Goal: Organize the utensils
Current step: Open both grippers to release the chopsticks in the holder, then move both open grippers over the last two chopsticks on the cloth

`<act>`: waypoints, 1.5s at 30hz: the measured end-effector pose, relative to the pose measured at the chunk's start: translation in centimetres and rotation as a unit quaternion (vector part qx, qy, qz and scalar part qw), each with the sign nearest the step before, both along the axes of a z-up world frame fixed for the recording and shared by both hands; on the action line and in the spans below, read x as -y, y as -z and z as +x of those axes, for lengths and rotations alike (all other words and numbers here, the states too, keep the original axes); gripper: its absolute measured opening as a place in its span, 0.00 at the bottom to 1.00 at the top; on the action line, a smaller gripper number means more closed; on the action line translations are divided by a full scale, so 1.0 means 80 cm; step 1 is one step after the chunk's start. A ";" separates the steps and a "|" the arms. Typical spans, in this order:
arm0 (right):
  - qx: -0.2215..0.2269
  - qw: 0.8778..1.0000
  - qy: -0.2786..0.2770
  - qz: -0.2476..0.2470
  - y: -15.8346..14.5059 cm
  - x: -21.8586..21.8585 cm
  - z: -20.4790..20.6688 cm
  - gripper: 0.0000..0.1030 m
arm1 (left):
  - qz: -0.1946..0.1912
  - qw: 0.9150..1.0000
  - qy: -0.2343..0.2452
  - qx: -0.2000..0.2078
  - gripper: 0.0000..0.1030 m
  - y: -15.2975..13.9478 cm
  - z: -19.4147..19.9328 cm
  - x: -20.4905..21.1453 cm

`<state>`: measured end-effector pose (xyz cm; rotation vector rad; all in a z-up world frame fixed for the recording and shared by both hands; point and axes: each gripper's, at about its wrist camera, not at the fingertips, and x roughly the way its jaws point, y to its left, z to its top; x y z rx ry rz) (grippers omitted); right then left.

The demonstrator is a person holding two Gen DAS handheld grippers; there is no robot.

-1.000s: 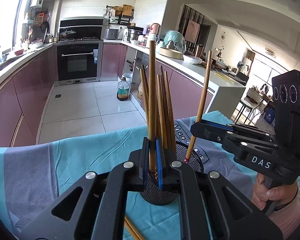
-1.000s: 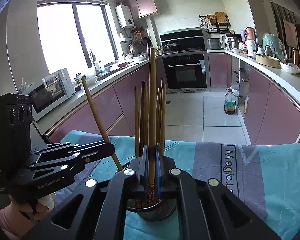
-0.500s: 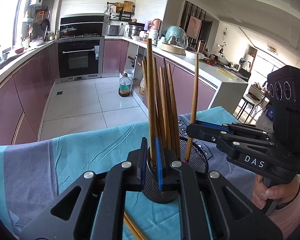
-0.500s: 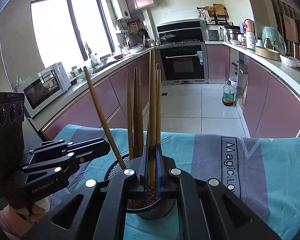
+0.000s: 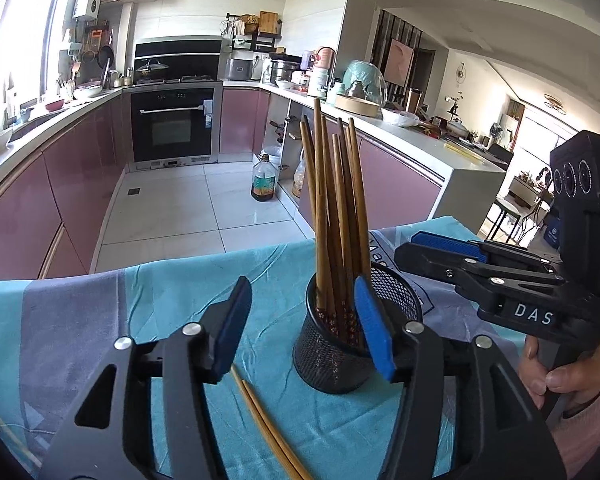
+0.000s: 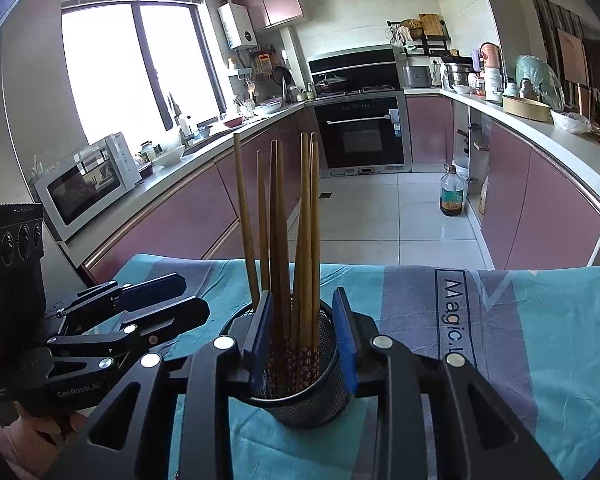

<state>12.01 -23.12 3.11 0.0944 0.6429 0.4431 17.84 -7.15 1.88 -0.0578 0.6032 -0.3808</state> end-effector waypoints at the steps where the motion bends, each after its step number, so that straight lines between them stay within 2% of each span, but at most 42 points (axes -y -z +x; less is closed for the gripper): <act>1: 0.005 1.000 -0.003 0.001 -0.002 0.000 -0.006 0.38 | 0.005 1.000 -0.003 0.003 0.57 -0.001 -0.003 -0.001; 2: 0.010 1.000 -0.005 0.002 -0.003 0.000 -0.011 0.41 | 0.009 1.000 -0.005 0.007 0.58 -0.001 -0.007 -0.002; 4: 0.017 1.000 -0.013 0.004 -0.005 0.000 -0.022 0.41 | 0.016 1.000 -0.012 0.012 0.65 0.000 -0.016 -0.005; 9: 0.022 0.999 -0.034 0.007 -0.005 -0.002 -0.046 0.46 | 0.030 0.999 -0.027 0.017 0.74 0.004 -0.039 -0.014; 16: -0.013 0.997 -0.077 -0.011 0.032 -0.037 -0.072 0.48 | 0.041 0.998 -0.047 -0.002 0.80 0.027 -0.069 -0.034; 23: -0.071 0.992 -0.105 -0.020 0.081 -0.071 -0.081 0.48 | 0.049 0.996 -0.069 -0.028 0.81 0.057 -0.093 -0.059; 29: -0.096 0.989 -0.110 -0.031 0.105 -0.088 -0.085 0.48 | 0.050 0.994 -0.081 -0.057 0.81 0.083 -0.103 -0.075; 37: -0.105 0.987 -0.112 -0.055 0.122 -0.110 -0.088 0.44 | 0.050 0.993 -0.083 -0.070 0.81 0.098 -0.110 -0.082; 41: -0.112 0.986 -0.110 -0.060 0.128 -0.116 -0.087 0.37 | 0.052 0.992 -0.082 -0.077 0.81 0.105 -0.110 -0.082; 45: -0.114 0.986 -0.106 -0.065 0.131 -0.115 -0.086 0.34 | 0.052 0.992 -0.082 -0.080 0.81 0.108 -0.109 -0.080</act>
